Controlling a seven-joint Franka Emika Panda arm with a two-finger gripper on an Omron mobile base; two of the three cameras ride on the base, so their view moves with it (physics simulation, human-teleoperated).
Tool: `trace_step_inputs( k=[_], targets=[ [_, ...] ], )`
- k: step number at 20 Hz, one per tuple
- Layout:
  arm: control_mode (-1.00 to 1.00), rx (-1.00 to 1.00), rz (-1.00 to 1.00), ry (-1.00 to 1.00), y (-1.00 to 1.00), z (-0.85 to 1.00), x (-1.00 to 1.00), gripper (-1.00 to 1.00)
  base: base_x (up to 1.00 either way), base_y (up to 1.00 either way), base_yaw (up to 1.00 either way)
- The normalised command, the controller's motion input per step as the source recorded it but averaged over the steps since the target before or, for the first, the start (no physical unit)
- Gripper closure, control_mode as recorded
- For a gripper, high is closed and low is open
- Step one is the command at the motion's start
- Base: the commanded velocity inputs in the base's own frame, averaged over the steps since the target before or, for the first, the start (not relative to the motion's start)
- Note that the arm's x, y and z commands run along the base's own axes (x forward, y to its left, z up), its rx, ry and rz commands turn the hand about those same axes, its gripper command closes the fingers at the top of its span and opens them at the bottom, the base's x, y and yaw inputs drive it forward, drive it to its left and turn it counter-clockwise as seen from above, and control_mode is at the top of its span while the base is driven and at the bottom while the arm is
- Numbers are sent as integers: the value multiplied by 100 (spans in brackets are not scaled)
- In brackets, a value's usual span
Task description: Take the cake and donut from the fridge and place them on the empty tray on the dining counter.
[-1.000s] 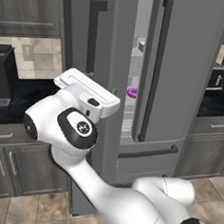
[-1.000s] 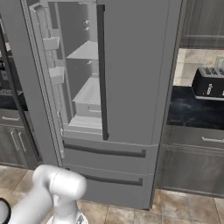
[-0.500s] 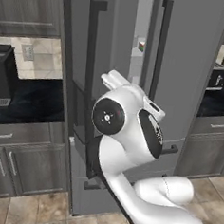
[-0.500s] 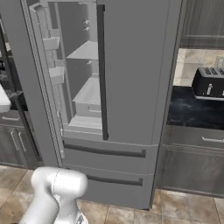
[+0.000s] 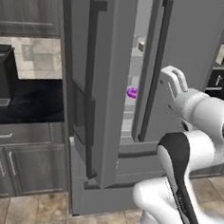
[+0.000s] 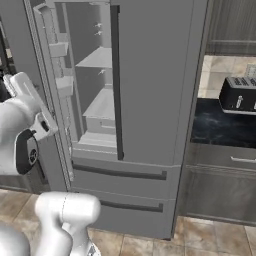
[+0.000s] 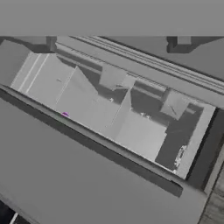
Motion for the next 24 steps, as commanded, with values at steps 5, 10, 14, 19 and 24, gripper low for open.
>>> trace_step_inputs(
  k=[5, 10, 14, 19, 24],
  targets=[
    [-100, 67, 62, -2, -18, -79, 34, -100, 0, 0, 0],
    [-100, 67, 58, 19, -13, -75, 38, -100, 0, 0, 0],
    [-100, 41, 51, 6, -39, -46, 80, -100, 0, 0, 0],
    [-100, 8, 30, 0, -18, -14, 91, -100, 0, 0, 0],
    [-100, 0, 21, 0, 2, 2, 58, -100, 0, 0, 0]
  ],
)
